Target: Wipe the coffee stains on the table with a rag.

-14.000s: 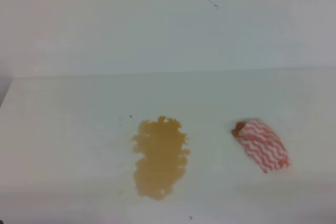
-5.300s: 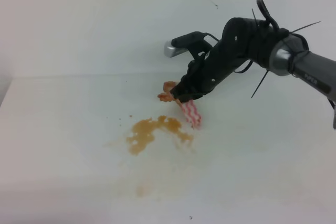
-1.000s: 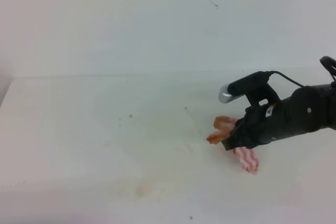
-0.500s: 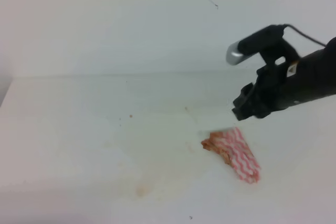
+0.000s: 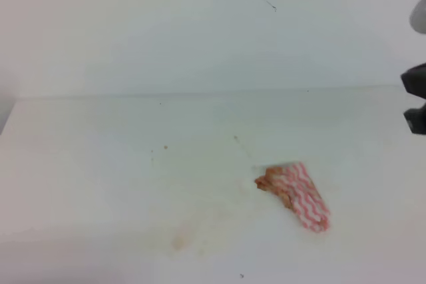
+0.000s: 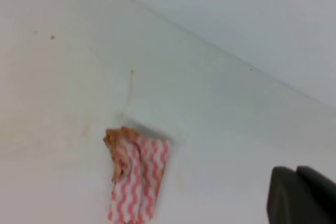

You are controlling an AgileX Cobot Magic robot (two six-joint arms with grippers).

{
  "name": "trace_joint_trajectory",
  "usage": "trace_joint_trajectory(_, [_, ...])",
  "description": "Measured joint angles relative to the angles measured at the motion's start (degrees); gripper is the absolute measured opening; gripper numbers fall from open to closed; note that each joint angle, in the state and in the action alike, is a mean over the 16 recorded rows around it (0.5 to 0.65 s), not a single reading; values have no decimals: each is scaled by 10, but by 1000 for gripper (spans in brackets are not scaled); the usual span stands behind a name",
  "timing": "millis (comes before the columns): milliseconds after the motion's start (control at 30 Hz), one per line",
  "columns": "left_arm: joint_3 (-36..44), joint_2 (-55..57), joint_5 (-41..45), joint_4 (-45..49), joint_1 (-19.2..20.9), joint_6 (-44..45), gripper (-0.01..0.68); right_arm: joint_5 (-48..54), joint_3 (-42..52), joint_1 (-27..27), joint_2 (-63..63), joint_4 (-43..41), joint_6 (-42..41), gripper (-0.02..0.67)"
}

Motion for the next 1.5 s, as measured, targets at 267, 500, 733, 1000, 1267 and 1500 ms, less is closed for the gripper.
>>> trace_joint_trajectory(267, [0, 0, 0, 0, 0, 0, -3, -37, 109, 0, -81, -38, 83, 2])
trace_joint_trajectory(500, [0, 0, 2, 0, 0, 0, -3, -61, 163, 0, -105, -33, 121, 1])
trace_joint_trajectory(733, [0, 0, 3, 0, 0, 0, -3, -60, 167, 0, -92, -27, 135, 1])
trace_joint_trajectory(1000, [0, 0, 4, 0, 0, 0, -3, -60, 167, -28, -80, -30, 102, 0])
trace_joint_trajectory(1267, [0, 0, 5, 0, 0, 0, -3, -61, 167, -112, -101, -41, 44, 0])
trace_joint_trajectory(1500, [0, 0, 5, 0, 0, 0, -3, -95, 184, -182, -161, -69, 22, -1])
